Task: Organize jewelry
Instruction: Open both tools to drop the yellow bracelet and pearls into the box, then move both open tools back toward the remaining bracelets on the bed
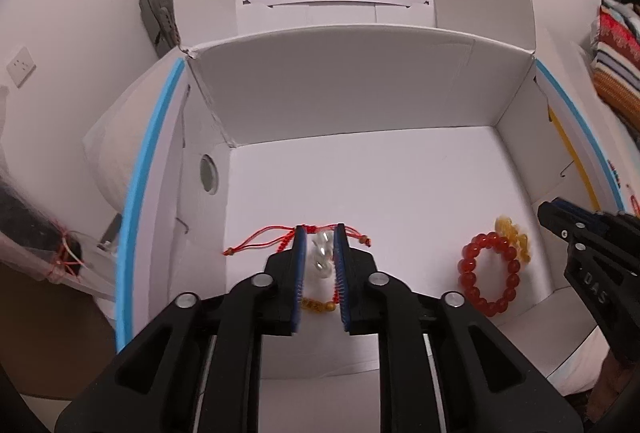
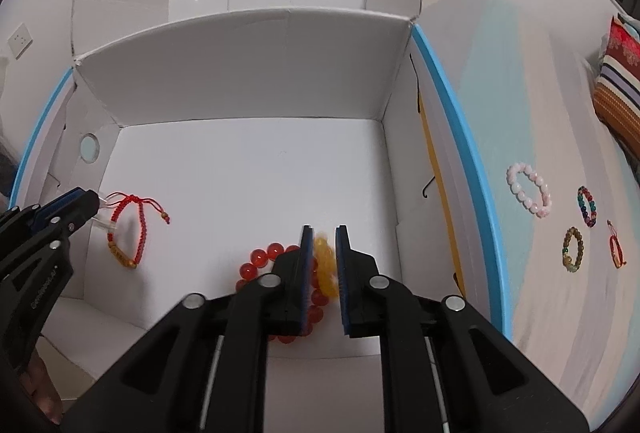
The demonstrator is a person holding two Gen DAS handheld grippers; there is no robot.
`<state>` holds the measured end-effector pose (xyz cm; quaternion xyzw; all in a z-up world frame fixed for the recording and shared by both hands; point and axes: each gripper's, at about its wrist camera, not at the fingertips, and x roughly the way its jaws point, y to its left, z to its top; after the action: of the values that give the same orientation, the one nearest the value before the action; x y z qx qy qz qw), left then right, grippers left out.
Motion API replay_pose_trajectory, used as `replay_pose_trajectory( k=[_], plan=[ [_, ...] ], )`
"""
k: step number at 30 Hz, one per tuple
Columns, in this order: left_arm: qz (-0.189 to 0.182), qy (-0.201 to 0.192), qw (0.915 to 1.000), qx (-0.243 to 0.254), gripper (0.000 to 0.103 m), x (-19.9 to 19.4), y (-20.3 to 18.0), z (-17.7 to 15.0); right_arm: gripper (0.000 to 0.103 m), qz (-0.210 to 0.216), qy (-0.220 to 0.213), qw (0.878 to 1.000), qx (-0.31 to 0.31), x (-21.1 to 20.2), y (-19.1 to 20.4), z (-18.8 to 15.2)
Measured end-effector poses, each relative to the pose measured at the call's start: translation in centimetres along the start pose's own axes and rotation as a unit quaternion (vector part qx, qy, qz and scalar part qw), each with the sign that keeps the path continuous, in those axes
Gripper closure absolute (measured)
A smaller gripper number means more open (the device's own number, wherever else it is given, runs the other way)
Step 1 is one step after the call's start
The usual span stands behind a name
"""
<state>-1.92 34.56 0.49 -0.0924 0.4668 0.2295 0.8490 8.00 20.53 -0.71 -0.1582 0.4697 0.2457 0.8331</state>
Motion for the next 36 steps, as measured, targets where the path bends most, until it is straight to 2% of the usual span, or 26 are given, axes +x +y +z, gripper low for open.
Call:
replay_pose_trajectory(
  k=[2,4,6,9,10,12,17,19,23,26,28,36],
  plan=[
    [0.0,-0.008,1.0,0.001,0.066,-0.4,-0.1,-0.1,0.069,0.002,-0.007,1.0,0.002,-0.6,0.0,0.0],
    [0.002,-0.016,0.9999,-0.001,0.058,-1.0,-0.2,-0.2,0.063,0.002,-0.016,1.0,0.005,-1.3,-0.1,0.1],
    [0.001,-0.023,0.9997,0.0,0.052,-1.5,-0.3,-0.2,0.051,0.002,-0.027,1.0,0.011,-2.2,-0.6,0.1],
    [0.003,-0.036,0.9994,0.004,0.036,-2.4,-0.8,-0.2,0.039,-0.005,-0.043,0.999,0.018,-3.6,-1.4,0.2],
    [0.008,-0.042,0.999,0.008,0.03,-2.7,-1.1,-0.2,0.037,-0.007,-0.046,0.999,0.021,-3.9,-1.7,0.2],
    [0.008,-0.049,0.9987,0.012,0.028,-3.2,-1.6,-0.1,0.035,-0.015,-0.049,0.998,0.027,-4.5,-2.4,0.3],
    [0.002,-0.07,0.9973,0.023,0.014,-5.0,-3.4,0.1,0.026,-0.029,-0.063,0.997,0.038,-6.0,-4.4,0.6],
    [0.008,-0.08,0.9964,0.029,0.012,-5.6,-4.2,0.1,0.022,-0.034,-0.068,0.996,0.043,-6.7,-5.3,0.5],
    [-0.006,-0.091,0.9951,0.037,0.006,-6.9,-5.9,0.4,0.019,-0.044,-0.08,0.995,0.048,-8.0,-7.4,0.1],
    [-0.006,-0.099,0.9938,0.051,0.006,-7.8,-7.8,0.5,0.016,-0.052,-0.088,0.993,0.057,-8.9,-9.2,-0.3],
    [-0.014,-0.1,0.9934,0.054,0.006,-8.0,-8.7,0.6,0.012,-0.057,-0.09,0.992,0.063,-9.4,-10.4,-0.6],
    [-0.058,-0.096,0.991,0.073,0.006,-9.0,-14.1,1.1,0.01,-0.083,-0.088,0.989,0.088,-11.1,-16.9,-1.8]
  ],
)
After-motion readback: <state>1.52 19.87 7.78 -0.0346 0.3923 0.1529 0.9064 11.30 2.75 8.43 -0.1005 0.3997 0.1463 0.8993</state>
